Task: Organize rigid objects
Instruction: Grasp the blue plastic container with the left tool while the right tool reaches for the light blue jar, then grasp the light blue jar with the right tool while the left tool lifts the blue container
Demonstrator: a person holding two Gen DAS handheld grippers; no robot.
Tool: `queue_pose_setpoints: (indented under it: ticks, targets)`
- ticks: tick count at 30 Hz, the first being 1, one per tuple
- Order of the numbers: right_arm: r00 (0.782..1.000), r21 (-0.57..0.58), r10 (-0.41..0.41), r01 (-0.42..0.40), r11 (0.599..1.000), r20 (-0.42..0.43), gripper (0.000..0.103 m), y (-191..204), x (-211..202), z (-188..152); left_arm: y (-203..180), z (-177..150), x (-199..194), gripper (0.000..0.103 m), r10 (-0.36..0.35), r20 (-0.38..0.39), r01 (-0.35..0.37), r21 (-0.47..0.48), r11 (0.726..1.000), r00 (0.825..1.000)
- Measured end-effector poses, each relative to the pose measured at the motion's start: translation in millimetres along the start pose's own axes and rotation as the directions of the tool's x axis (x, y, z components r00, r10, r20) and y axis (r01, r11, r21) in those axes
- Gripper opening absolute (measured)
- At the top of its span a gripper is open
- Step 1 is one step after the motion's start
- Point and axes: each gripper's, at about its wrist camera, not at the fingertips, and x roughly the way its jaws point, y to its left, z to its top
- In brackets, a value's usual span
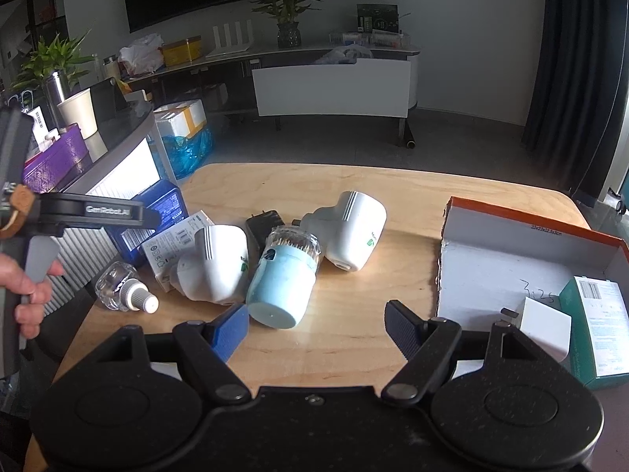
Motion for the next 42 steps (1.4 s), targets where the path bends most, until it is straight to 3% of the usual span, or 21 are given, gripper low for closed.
queue_pose_setpoints:
  ticks: [4, 7, 8, 25, 31, 34, 37, 42]
  targets:
    - [1.0, 0.013, 0.007, -0.007, 1.0, 0.003, 0.09, -3.9, 2.9, -0.3, 3.6, 0.6, 12.2, 0.076, -0.022, -0.002, 0.022, -0.008, 1.0, 1.0]
    - [1.0, 0.027, 0.005, -0.005, 1.0, -0.001, 0.09, -7.1, 7.2, -0.4, 3.1, 0.9, 18.8, 0.037, -0.068, -0.027, 0.068, -0.023, 0.997, 0.997]
    - [1.0, 0.03, 0.004, -0.004, 1.0, -0.002, 0.09, -8.2, 8.4, -0.4, 2.7, -1.0, 19.8, 0.035, -0.07, -0.029, 0.069, -0.028, 0.997, 0.997]
    - [0.997, 0.099, 0.061, -0.056, 0.994, -0.054, 0.09, -1.1, 53.2, 15.6, 6.7, 1.2, -25.1, 0.033, -0.144, 0.109, 0.156, -0.115, 0.981, 0.984]
    - [0.995, 0.123, 0.051, -0.04, 0.992, -0.084, 0.09, 4.6, 73.1, 23.9, -5.2, -3.9, -50.0, 0.033, -0.163, 0.15, 0.177, -0.085, 0.981, 0.975]
    - [0.993, 0.115, 0.042, -0.03, 0.993, -0.107, 0.08, 9.6, 83.4, 24.0, -10.7, -11.7, -55.1, 0.033, -0.179, 0.142, 0.193, -0.087, 0.977, 0.974]
    - [0.997, 0.061, 0.01, -0.005, 0.998, -0.082, 0.058, 16.9, 84.4, 21.5, -14.7, -20.1, -54.3, 0.033, -0.188, 0.125, 0.2, -0.093, 0.975, 0.974]
    - [0.998, 0.059, -0.008, 0.012, 0.998, -0.058, 0.056, 9.3, 73.3, 13.7, -19.2, -30.1, -57.9, 0.033, -0.192, 0.113, 0.203, -0.096, 0.974, 0.975]
